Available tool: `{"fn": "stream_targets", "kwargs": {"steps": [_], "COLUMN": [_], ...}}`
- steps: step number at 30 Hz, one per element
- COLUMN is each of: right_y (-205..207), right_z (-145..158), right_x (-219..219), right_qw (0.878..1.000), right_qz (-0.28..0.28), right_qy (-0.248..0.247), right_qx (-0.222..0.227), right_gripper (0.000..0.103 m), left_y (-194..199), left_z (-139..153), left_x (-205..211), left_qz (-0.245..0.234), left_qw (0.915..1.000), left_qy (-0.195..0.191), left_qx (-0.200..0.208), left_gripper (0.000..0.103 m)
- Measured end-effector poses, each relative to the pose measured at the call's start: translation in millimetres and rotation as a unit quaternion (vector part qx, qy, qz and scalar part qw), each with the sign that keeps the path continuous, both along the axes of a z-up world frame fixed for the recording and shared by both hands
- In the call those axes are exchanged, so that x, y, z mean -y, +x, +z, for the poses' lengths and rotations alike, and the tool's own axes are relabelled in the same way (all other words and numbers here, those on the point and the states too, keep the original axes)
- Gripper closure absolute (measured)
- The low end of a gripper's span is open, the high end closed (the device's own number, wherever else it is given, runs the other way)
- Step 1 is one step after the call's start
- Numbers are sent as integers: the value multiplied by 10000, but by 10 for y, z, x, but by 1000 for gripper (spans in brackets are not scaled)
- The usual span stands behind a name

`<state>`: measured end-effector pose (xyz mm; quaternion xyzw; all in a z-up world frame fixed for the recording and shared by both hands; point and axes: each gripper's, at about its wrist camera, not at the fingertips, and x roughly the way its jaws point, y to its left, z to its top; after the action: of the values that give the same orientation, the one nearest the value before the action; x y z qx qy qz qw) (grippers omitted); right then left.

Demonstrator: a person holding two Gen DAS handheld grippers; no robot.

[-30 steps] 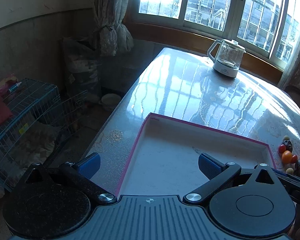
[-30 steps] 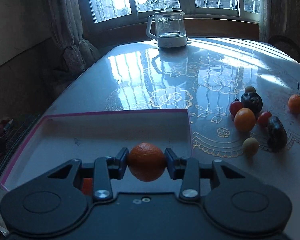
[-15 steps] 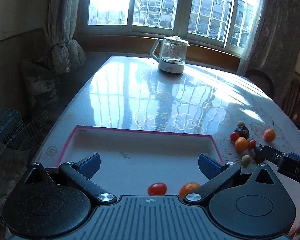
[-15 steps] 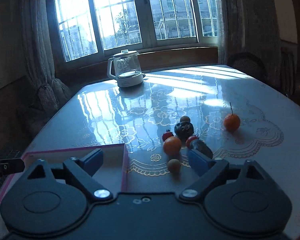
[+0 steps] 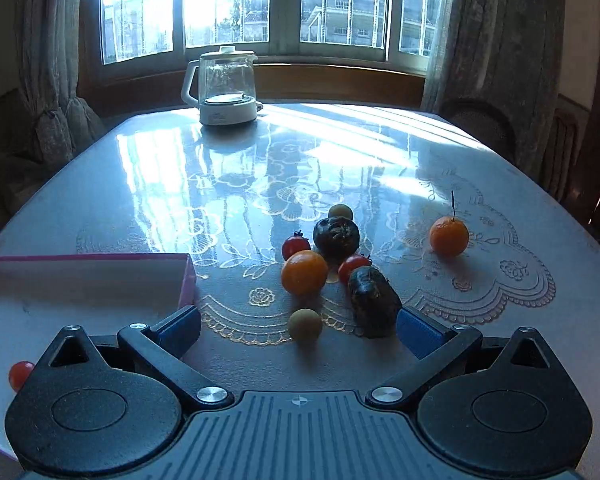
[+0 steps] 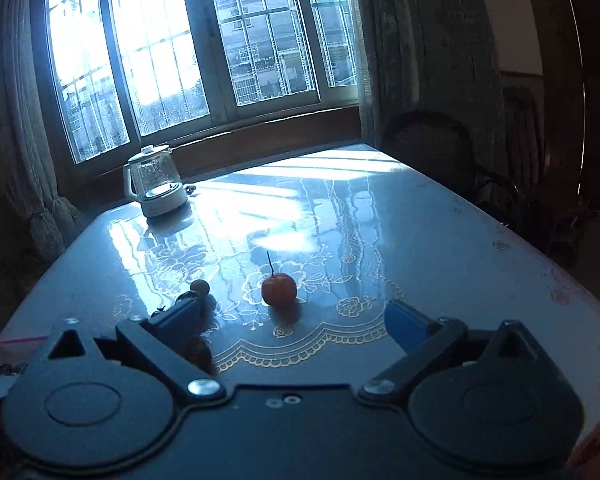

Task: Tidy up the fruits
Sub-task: 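Move the left gripper to the small tan round fruit and close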

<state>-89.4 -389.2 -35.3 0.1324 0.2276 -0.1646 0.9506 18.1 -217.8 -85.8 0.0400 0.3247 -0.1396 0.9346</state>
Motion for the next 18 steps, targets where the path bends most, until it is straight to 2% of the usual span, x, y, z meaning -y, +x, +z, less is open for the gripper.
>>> {"fn": "stream_targets", "kwargs": {"steps": [4, 8, 12, 18], "right_y": [-25, -40, 11, 82], "right_z": [-67, -129, -170, -174], "right_x": [154, 256, 290, 311], "right_qw": [10000, 9998, 9994, 9990], "right_qz": [35, 115, 193, 319], "right_qy": [45, 130, 234, 243], "right_qx": [-79, -122, -146, -185], "right_gripper": [4, 4, 4, 4], "left_y": [104, 157, 192, 108], "left_z": [-152, -171, -247, -248], "left_x": [107, 82, 157, 157], "left_qz": [307, 516, 473, 438], "left_qw": [9994, 9982, 9983, 9988], "left_qy": [31, -157, -116, -21], "left_qx": [-166, -243, -334, -205], "left_gripper": [0, 0, 0, 0]}}
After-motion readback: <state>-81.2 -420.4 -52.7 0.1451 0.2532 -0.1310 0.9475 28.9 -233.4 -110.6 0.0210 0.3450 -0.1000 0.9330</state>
